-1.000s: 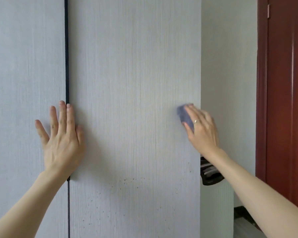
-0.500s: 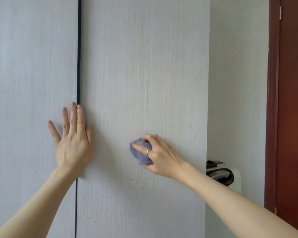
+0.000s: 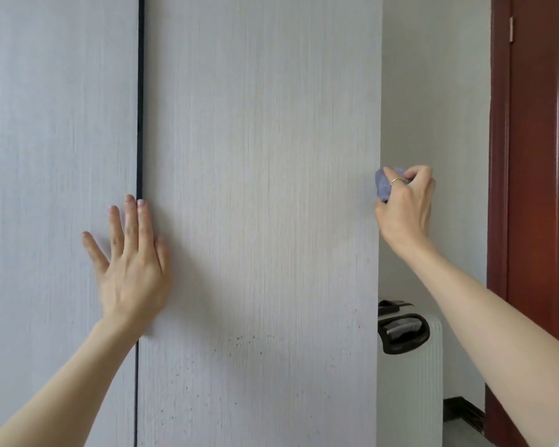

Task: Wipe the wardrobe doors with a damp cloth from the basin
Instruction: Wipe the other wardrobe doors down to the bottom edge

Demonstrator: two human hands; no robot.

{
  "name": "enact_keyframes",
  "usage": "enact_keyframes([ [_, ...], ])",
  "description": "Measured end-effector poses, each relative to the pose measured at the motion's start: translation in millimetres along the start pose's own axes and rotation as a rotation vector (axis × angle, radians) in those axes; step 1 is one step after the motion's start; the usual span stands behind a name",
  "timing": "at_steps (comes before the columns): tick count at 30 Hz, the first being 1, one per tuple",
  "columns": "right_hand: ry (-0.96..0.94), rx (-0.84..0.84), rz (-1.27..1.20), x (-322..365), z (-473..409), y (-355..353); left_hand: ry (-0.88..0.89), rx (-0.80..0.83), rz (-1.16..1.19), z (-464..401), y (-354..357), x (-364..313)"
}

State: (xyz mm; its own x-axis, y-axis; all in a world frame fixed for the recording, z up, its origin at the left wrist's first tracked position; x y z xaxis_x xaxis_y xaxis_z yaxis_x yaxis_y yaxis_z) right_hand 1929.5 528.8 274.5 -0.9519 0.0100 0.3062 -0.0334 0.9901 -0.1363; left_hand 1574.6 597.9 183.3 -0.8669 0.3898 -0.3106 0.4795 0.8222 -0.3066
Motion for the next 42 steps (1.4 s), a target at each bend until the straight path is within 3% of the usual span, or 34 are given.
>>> enact_keyframes([
  [6, -0.009, 0.11, 0.068, 20, 29, 25, 0.002, 0.007, 0.019, -1, 1, 0],
  [11, -0.097, 0.159, -0.091, 7, 37, 22, 0.008, 0.0, 0.012, -2, 1, 0],
  [15, 0.111, 0.154, -0.248, -1, 15, 16, -0.01, -0.018, 0.032, -1, 5, 0],
  [17, 0.143, 0.109, -0.196, 4, 9, 16, -0.014, -0.03, 0.048, -2, 7, -1],
  [19, 0.082, 0.067, -0.098, 7, 12, 17, -0.015, -0.038, 0.054, -2, 8, -1],
  [24, -0.043, 0.143, -0.184, 5, 26, 17, 0.001, -0.035, 0.045, -1, 9, 1],
  [29, -0.141, -0.108, -0.013, 16, -5, 1, 0.003, -0.031, 0.016, -3, 11, 0],
  [34, -0.124, 0.007, -0.112, 42, 6, 25, 0.002, -0.028, 0.0, -2, 8, -1],
  [36, -0.25, 0.071, -0.172, 53, 42, 35, 0.004, -0.027, -0.008, -3, 8, -2],
  [40, -0.894, 0.243, -0.151, 56, 105, 37, -0.023, -0.016, 0.007, -3, 7, -4],
  [42, -0.971, 0.266, -0.12, 50, 89, 31, -0.015, -0.007, 0.008, -1, 6, -4],
])
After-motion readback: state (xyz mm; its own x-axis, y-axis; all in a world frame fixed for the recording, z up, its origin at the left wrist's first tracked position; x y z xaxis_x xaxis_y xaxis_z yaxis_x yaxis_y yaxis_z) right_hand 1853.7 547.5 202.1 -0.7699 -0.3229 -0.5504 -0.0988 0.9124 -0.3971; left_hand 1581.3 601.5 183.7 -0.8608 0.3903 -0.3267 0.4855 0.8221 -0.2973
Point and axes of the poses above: each hand's wrist, its own z-axis away from the middle knuckle, its own y-axis out of the palm, x = y × z, the point moved 2 cm from there along -z, towards the middle knuckle, and after that the axes turned 2 degrees about z, right-handed, at the moved point
